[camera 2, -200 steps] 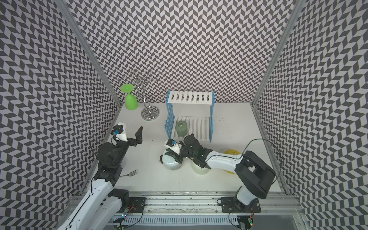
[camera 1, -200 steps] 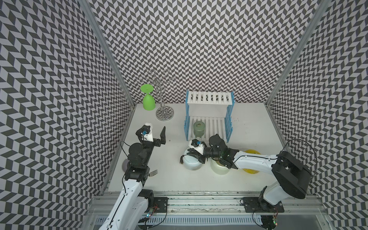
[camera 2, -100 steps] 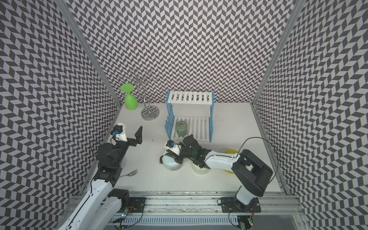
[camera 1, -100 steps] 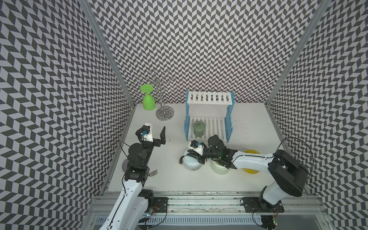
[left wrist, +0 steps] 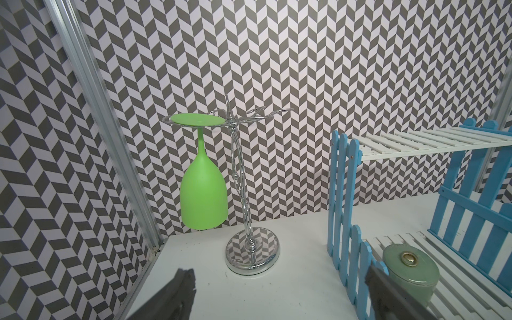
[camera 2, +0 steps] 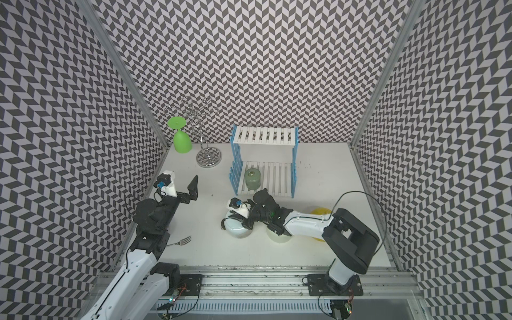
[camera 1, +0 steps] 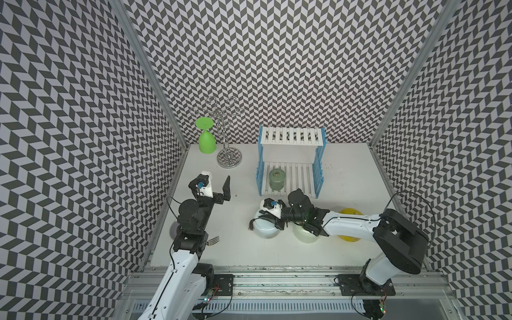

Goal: Remove the tea canisters from the shelf
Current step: Place the tea canister at the center of the board.

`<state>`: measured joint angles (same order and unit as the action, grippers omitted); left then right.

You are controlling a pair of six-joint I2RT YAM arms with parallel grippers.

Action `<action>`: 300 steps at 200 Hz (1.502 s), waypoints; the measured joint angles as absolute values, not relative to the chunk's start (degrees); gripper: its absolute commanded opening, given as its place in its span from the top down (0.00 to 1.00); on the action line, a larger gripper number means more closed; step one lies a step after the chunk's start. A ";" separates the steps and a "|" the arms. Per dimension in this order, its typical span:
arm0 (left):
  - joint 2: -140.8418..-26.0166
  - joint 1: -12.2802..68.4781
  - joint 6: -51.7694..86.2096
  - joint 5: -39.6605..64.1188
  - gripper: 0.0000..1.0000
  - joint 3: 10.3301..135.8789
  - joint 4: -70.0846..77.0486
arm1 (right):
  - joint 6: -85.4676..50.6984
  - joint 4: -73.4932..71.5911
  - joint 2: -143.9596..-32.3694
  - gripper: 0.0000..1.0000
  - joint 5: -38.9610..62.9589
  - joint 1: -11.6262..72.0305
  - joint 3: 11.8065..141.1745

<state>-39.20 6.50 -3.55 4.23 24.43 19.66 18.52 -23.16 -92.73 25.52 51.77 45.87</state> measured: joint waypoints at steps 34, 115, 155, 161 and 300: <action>-39.20 6.50 -3.55 4.23 0.00 24.43 19.66 | 18.61 -23.18 -92.73 0.96 25.19 51.90 45.87; -39.20 6.50 -3.51 4.36 0.00 24.43 19.66 | 19.33 -23.31 -92.68 0.69 24.03 52.51 45.93; -39.20 6.50 -3.51 4.38 0.00 24.43 19.66 | 19.49 -23.92 -92.53 0.55 23.90 53.36 46.57; -39.20 6.50 -3.51 4.38 0.00 24.43 19.66 | 19.49 -23.92 -92.47 0.53 23.79 53.43 46.63; -39.31 6.50 -3.36 6.20 0.00 24.43 19.64 | 15.99 -20.95 -83.07 0.25 12.78 53.47 49.10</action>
